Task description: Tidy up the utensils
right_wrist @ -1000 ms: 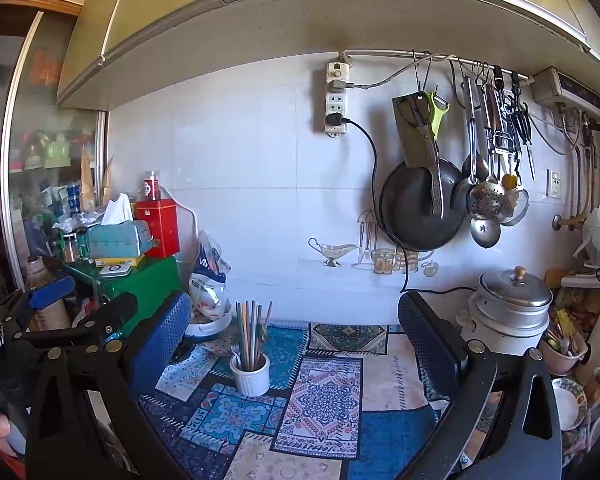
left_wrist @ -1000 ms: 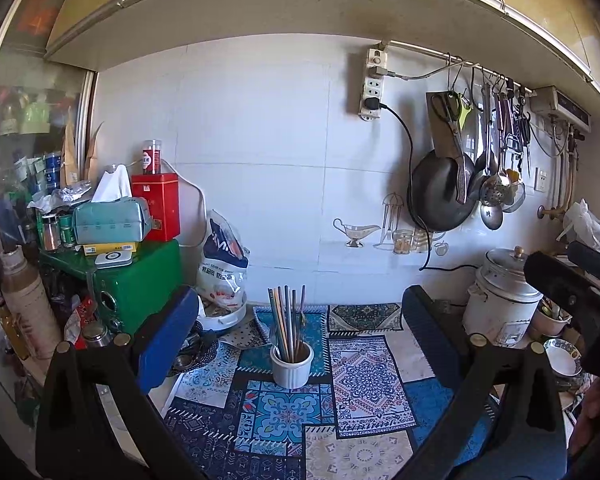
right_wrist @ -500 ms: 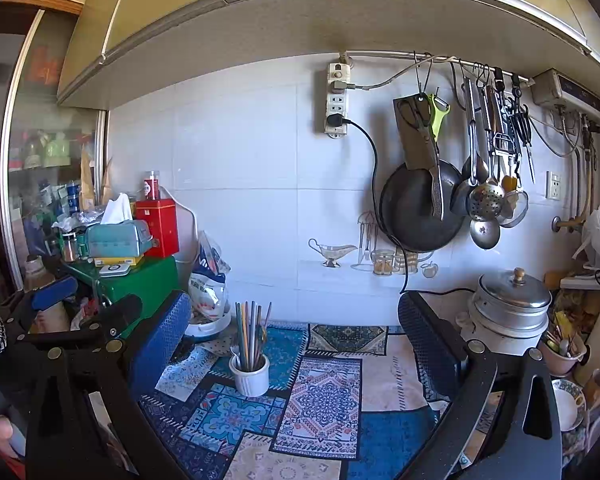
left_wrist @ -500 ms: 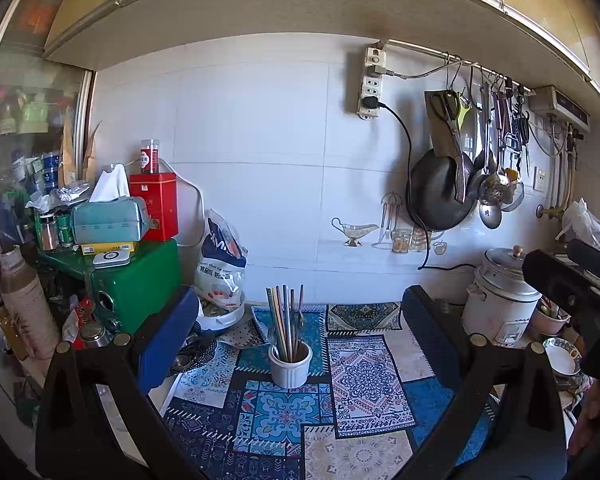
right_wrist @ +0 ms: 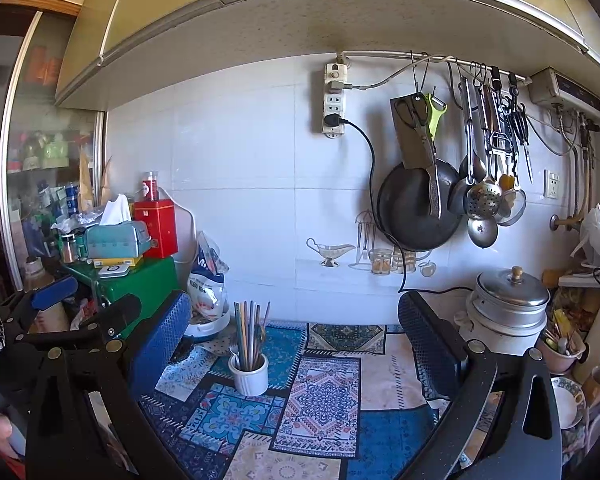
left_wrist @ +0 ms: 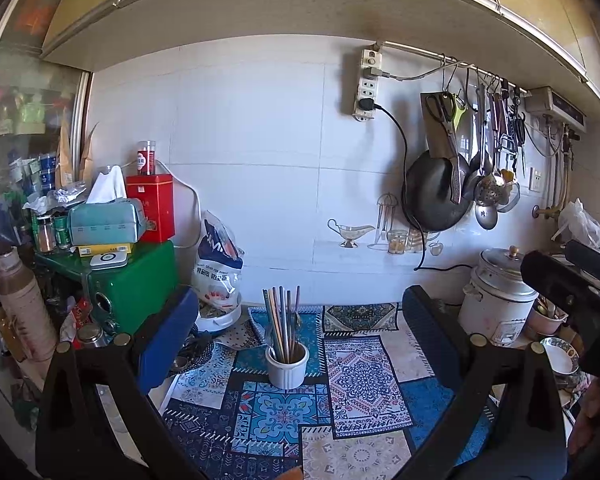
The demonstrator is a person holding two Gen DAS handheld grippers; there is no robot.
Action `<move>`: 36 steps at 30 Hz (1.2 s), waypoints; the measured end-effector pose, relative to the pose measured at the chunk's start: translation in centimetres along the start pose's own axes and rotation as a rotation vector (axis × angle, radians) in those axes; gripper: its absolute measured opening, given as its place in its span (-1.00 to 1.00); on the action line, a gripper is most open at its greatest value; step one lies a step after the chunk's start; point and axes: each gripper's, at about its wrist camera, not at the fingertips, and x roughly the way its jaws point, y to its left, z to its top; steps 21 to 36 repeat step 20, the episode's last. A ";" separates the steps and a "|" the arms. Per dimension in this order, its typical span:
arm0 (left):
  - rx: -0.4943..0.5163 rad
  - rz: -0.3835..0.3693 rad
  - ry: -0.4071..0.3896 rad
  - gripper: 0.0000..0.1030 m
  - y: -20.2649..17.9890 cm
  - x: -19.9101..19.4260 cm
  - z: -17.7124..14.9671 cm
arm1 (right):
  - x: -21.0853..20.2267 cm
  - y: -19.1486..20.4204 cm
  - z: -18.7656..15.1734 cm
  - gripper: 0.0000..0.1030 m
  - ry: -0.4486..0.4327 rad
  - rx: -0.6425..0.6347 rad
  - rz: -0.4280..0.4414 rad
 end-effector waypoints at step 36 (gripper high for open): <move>-0.012 -0.048 0.036 0.98 1.0 1.8 0.0 | 1.7 0.2 0.0 1.00 0.027 0.008 -0.005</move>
